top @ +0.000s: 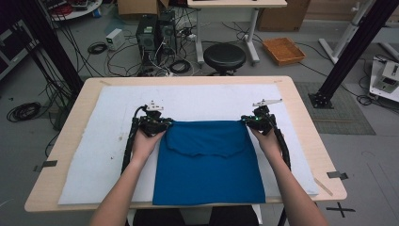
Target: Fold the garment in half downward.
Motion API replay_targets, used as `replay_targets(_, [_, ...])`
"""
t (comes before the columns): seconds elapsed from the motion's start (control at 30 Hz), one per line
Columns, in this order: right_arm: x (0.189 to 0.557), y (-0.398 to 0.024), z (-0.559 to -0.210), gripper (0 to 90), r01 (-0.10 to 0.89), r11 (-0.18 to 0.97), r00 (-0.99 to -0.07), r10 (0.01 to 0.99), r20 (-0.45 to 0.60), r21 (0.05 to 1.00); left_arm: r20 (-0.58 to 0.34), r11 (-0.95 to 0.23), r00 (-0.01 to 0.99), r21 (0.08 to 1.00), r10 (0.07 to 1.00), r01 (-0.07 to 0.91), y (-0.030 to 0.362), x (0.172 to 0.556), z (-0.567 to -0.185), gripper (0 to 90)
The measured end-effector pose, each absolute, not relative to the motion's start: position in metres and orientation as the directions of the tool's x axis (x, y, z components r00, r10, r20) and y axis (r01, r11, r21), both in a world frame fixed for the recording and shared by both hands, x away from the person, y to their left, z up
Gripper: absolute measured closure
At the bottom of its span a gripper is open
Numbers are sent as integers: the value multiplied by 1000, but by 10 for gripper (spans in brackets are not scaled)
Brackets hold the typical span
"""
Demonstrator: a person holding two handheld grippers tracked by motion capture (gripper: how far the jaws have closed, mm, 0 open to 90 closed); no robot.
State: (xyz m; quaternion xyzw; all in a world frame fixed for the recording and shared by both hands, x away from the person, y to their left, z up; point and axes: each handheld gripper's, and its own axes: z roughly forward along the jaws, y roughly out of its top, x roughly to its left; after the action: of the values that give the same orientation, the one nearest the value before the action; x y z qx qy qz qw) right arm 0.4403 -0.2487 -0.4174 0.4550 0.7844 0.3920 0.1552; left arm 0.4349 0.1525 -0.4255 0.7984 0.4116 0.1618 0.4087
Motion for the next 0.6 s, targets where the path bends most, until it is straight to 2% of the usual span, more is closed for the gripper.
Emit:
replay_targets(0.13, [452, -247, -423, 862, 603, 287, -524, 846, 99, 744, -79, -316, 586, 780, 807, 540, 150, 443, -426, 802])
replay_targets(0.17, [451, -247, -423, 833, 604, 287, -521, 848, 96, 744, -79, -316, 586, 780, 807, 540, 150, 443, -426, 729])
replay_targets(0.2, [451, -247, -423, 833, 604, 287, -521, 848, 96, 744, -83, -301, 567, 780, 820, 549, 151, 442, -426, 729])
replay_targets(0.23, [448, -247, -422, 756, 596, 283, -516, 852, 89, 751, -110, -268, 551, 785, 827, 558, 154, 437, -424, 609])
replay_targets(0.27, [446, -248, -421, 721, 589, 277, -510, 856, 84, 759, -110, -268, 551, 785, 827, 558, 154, 437, -424, 599])
replay_targets(0.37, [439, -251, -418, 693, 583, 260, -503, 860, 90, 769, -122, -236, 535, 800, 836, 552, 160, 422, -422, 561])
replay_targets(0.53, [417, -253, -407, 645, 565, 250, -495, 865, 81, 786, -178, -195, 524, 791, 833, 580, 166, 387, -427, 561])
replay_targets(0.6, [399, -251, -408, 636, 565, 251, -500, 862, 84, 786, -175, -210, 524, 778, 833, 592, 165, 377, -430, 567])
